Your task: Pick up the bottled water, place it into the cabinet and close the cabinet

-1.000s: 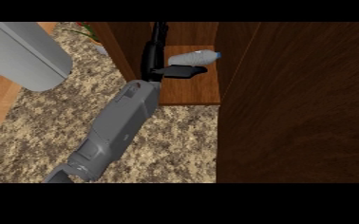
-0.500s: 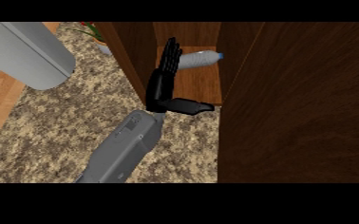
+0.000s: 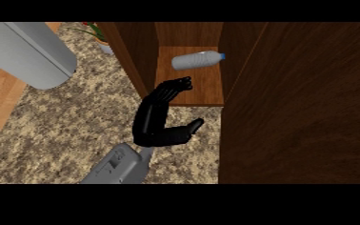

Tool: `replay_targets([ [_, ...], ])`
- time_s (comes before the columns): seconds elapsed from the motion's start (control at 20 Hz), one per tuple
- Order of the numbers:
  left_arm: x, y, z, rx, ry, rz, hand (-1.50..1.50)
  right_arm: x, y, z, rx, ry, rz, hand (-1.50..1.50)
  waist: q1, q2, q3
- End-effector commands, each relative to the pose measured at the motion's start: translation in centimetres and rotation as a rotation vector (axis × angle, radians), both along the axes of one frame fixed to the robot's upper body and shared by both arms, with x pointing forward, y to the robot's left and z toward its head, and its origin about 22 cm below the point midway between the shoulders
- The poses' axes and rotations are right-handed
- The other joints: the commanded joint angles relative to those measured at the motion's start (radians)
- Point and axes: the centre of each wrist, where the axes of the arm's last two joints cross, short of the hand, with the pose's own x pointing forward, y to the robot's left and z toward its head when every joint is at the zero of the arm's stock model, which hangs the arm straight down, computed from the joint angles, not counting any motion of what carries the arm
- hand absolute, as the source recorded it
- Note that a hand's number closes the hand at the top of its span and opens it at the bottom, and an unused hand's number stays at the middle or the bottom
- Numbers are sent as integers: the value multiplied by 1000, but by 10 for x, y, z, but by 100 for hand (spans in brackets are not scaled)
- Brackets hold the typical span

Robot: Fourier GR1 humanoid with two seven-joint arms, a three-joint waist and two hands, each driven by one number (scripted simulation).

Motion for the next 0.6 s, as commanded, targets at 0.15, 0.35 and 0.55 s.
replay_targets([
  [0.15,-42,36,-2,5,35,41,150,-9,1,28,-148,9,228,150,-12,0,0],
  [0.35,-55,65,16,-7,-2,56,-150,-1,1,40,-201,-43,347,150,6,5,0],
  [0.55,-82,103,0,18,13,142,-150,-9,13,56,-220,-98,392,150,-9,-2,-2],
])
